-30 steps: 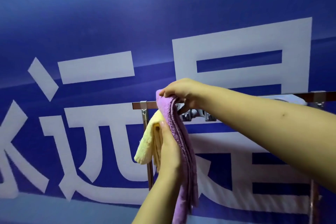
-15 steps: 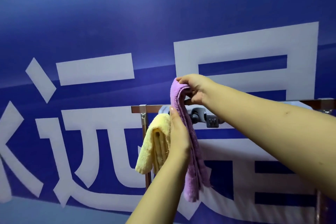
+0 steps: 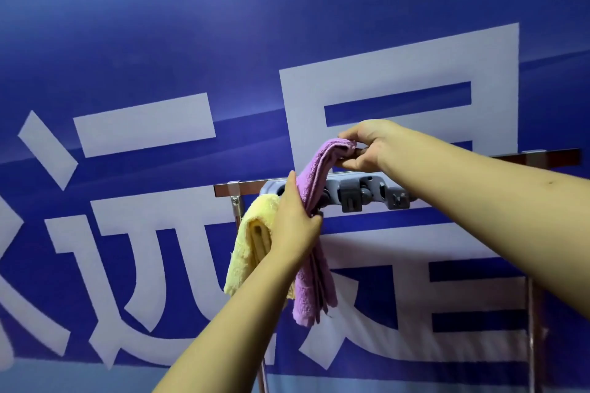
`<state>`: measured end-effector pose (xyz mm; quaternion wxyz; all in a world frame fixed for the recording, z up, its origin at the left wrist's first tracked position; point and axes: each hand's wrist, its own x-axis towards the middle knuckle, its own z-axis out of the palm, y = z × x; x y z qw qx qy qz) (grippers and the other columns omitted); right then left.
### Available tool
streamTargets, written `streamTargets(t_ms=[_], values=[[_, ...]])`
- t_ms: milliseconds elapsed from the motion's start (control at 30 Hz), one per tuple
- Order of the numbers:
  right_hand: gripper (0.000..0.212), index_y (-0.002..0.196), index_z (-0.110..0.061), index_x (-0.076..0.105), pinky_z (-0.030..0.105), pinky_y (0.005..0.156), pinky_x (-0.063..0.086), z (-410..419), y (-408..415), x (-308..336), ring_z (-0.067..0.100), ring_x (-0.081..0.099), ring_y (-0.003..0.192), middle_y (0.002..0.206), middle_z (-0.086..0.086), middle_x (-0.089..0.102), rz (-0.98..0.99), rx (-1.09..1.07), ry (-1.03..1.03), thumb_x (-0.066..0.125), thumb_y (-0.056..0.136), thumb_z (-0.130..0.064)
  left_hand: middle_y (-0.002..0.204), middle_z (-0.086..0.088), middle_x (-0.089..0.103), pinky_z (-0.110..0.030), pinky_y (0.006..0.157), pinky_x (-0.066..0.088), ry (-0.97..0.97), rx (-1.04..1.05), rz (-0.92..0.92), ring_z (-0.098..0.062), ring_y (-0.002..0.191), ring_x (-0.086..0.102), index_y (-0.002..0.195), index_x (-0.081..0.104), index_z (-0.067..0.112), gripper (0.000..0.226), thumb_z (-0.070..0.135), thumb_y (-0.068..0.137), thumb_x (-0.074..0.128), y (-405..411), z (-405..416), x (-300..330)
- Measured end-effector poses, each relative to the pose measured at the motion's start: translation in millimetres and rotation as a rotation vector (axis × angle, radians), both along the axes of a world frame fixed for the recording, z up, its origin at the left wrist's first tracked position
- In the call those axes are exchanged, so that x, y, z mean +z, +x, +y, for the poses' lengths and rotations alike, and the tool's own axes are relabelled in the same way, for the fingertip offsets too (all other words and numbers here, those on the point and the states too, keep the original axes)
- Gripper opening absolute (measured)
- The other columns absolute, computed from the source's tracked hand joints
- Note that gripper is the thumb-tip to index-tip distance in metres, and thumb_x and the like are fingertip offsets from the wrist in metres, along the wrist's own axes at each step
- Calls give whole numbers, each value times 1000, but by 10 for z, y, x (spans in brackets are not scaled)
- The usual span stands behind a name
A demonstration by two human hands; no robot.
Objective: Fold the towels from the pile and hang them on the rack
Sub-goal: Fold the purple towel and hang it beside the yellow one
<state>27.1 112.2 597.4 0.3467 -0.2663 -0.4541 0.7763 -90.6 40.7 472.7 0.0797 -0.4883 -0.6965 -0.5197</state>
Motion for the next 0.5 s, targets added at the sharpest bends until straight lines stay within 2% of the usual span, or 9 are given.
streamTargets(t_ms=[100, 133, 233, 300, 367, 433, 500], values=[[12, 78, 9, 50, 45, 93, 49, 43, 151, -69, 31, 62, 104, 103, 22, 60, 9, -12, -47, 44, 88, 13, 140, -6, 47, -19, 91, 35, -109, 51, 56, -22, 124, 47, 151, 15, 16, 89, -11, 75, 51, -4, -23, 61], [8, 84, 10, 53, 44, 89, 52, 85, 195, -102, 31, 62, 104, 114, 21, 60, 4, -26, -58, 46, 87, 13, 138, -5, 48, -20, 90, 35, -137, 55, 97, -22, 124, 47, 150, 16, 19, 89, -9, 73, 52, -46, -19, 62], [27, 110, 6, 57, 43, 82, 55, 180, 363, -244, 29, 64, 102, 122, 18, 59, -13, -64, -91, 52, 84, 12, 134, 4, 50, -26, 86, 40, -236, 79, 225, -22, 125, 44, 141, 18, 34, 86, 5, 69, 55, -142, -98, 130], [19, 104, 8, 57, 43, 87, 54, 178, 470, -335, 31, 64, 103, 120, 21, 59, -7, -37, -103, 52, 86, 10, 126, 4, 51, -28, 79, 40, -325, 109, 297, -20, 117, 45, 136, 20, 36, 79, 11, 70, 56, -177, -180, 190], [5, 92, 10, 55, 42, 91, 52, 119, 578, -403, 34, 62, 105, 118, 24, 57, -1, 9, -85, 51, 88, 9, 124, -1, 53, -38, 82, 48, -337, 70, 321, -24, 114, 52, 130, 23, 37, 72, 21, 69, 58, -171, -269, 268], [4, 92, 8, 53, 42, 90, 53, 90, 680, -464, 36, 60, 106, 115, 26, 57, 15, 12, -92, 51, 89, 9, 128, -8, 51, -42, 87, 48, -268, 8, 385, -28, 111, 54, 130, 32, 24, 69, 26, 70, 66, -178, -321, 326], [8, 97, 10, 53, 42, 92, 52, 80, 756, -528, 37, 60, 106, 116, 26, 58, 25, 16, -99, 51, 89, 8, 117, -15, 50, -36, 76, 42, -199, 47, 538, -31, 99, 52, 120, 46, 5, 57, 17, 73, 74, -193, -368, 374]])
